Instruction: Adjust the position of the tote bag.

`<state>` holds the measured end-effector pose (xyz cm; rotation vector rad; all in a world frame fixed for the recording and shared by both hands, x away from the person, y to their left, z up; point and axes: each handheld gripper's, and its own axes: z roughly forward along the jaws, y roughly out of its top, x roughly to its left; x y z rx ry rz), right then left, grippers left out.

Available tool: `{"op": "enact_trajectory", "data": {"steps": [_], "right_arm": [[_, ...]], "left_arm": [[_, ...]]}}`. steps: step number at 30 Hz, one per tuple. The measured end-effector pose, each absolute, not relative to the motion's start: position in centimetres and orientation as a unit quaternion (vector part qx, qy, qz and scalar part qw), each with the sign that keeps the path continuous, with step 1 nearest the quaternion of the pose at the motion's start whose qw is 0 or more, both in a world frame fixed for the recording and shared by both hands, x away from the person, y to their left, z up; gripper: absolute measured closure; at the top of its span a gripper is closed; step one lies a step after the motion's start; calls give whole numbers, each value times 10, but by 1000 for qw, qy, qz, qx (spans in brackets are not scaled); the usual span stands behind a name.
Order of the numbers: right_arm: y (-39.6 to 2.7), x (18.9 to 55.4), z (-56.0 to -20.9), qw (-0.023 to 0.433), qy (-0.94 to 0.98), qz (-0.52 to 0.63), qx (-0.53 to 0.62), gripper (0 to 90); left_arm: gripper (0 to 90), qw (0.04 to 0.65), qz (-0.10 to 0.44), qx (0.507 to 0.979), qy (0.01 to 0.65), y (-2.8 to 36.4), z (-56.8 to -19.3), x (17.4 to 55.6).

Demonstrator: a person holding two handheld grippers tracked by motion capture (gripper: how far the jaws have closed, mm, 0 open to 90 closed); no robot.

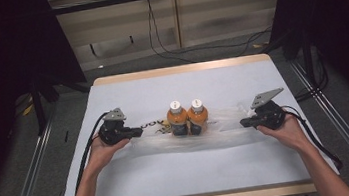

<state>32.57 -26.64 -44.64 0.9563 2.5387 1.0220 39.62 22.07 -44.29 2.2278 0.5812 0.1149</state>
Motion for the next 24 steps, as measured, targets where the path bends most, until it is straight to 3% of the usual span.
{"op": "enact_trajectory", "data": {"steps": [7, 14, 20, 24], "right_arm": [[-264, 322, -436, 129, 852, 389, 325, 817], [-250, 322, -428, 119, 847, 411, 315, 764], [-241, 320, -425, 111, 843, 424, 311, 816], [-236, 319, -423, 108, 842, 431, 307, 858]], "left_arm": [[843, 437, 54, 868, 230, 218, -432, 391], [714, 459, 47, 857, 229, 211, -426, 386], [746, 476, 31, 852, 216, 195, -424, 376], [854, 479, 38, 856, 188, 180, -420, 366]]}}
